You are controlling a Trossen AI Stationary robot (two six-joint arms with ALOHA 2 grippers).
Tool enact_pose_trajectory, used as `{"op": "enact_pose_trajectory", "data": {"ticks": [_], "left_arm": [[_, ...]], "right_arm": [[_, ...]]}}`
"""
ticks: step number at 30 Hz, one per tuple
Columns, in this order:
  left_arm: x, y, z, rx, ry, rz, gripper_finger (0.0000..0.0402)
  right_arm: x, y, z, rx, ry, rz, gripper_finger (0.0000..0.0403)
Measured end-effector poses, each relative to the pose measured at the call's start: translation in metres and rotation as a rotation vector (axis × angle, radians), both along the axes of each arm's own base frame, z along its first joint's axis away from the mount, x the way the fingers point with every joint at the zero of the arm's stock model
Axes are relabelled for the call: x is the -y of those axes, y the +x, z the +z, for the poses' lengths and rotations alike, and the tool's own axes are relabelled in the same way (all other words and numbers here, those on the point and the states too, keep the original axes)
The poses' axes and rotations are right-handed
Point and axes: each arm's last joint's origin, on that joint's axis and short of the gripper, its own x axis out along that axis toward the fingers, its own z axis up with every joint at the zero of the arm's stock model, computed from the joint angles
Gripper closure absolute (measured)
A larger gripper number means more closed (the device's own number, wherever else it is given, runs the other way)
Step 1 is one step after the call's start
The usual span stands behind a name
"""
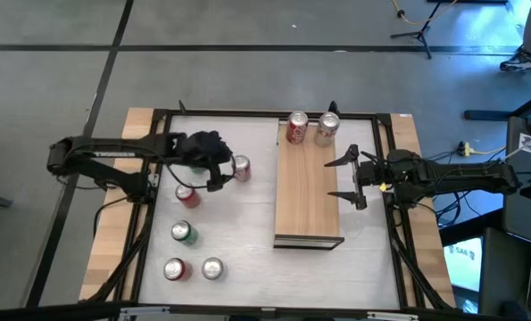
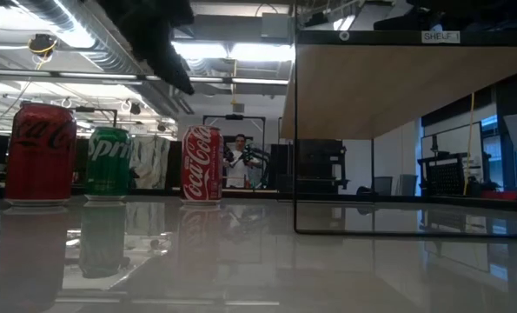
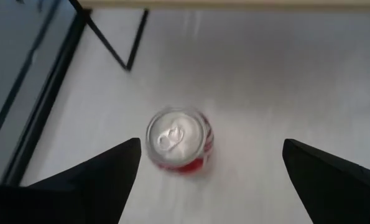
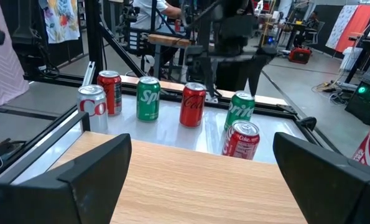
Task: Place canned beverage on shelf
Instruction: Put the red white soda can on the shelf aligned with the other red white soda can
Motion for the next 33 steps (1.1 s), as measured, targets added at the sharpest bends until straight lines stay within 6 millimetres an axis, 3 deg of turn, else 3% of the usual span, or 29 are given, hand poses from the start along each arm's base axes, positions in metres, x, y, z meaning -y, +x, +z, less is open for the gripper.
{"op": "enact_pose_trajectory", "data": {"ticks": [5, 11, 33], "left_arm": [[0.001, -0.008, -0.035, 0.149, 0.004, 0.020, 0.0021], [0.001, -0.016, -0.061, 0.104, 0.021, 0.046, 0.0021], [-0.004, -0.008, -0.069, 0.110, 0.074, 0.173, 0.0021]], "right_arm": [[0.000, 0.000, 0.000, 0.000, -0.001, -0.008, 0.0017], [0.000, 0.000, 0.000, -0.001, -0.001, -0.007, 0.0017], [0.000, 0.000, 0.000, -0.001, -0.001, -0.007, 0.0017]]}}
